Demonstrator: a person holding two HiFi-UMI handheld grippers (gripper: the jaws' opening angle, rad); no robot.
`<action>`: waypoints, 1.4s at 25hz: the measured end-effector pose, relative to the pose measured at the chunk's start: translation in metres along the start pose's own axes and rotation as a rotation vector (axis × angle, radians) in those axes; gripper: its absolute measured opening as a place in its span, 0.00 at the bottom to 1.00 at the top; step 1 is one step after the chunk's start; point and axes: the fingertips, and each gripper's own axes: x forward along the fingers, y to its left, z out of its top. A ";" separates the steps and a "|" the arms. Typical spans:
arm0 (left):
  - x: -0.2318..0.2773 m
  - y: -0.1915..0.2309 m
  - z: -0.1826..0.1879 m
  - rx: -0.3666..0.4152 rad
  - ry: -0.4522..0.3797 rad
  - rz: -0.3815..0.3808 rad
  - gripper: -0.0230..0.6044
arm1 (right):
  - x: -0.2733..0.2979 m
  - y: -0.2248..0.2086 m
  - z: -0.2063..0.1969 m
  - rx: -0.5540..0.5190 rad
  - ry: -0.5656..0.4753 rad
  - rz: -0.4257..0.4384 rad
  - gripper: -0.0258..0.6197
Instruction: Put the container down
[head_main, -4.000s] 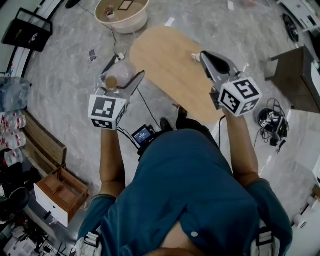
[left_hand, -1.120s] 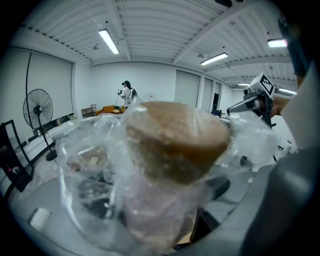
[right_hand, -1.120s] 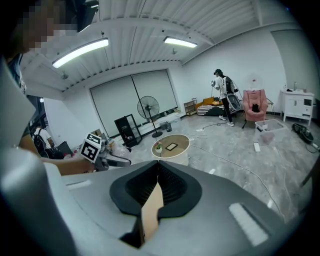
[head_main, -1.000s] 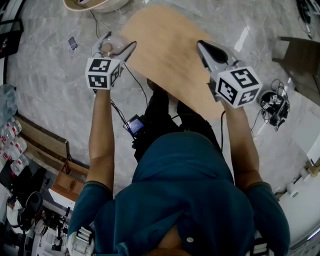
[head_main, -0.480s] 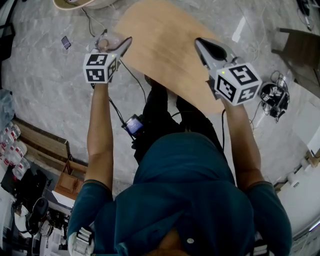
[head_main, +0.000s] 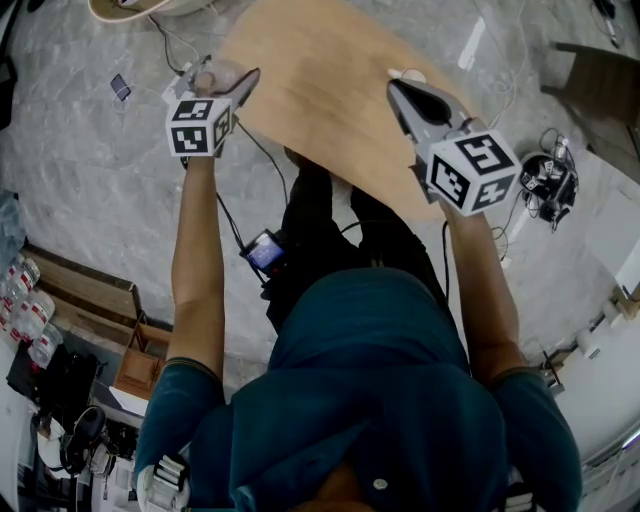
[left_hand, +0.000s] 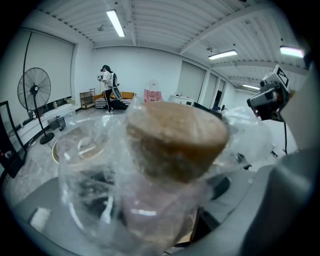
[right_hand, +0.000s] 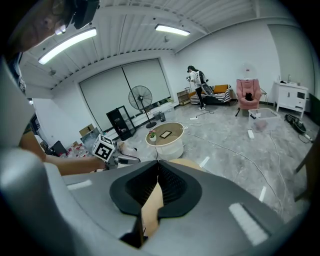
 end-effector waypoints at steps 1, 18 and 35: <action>0.004 0.001 -0.003 -0.001 0.005 -0.001 0.69 | 0.001 -0.001 -0.002 0.004 0.002 -0.002 0.06; 0.061 0.011 -0.053 -0.043 0.092 -0.018 0.69 | 0.012 -0.010 -0.024 0.042 0.041 -0.026 0.06; 0.112 0.031 -0.112 -0.087 0.185 -0.023 0.69 | 0.036 -0.015 -0.040 0.077 0.094 -0.046 0.06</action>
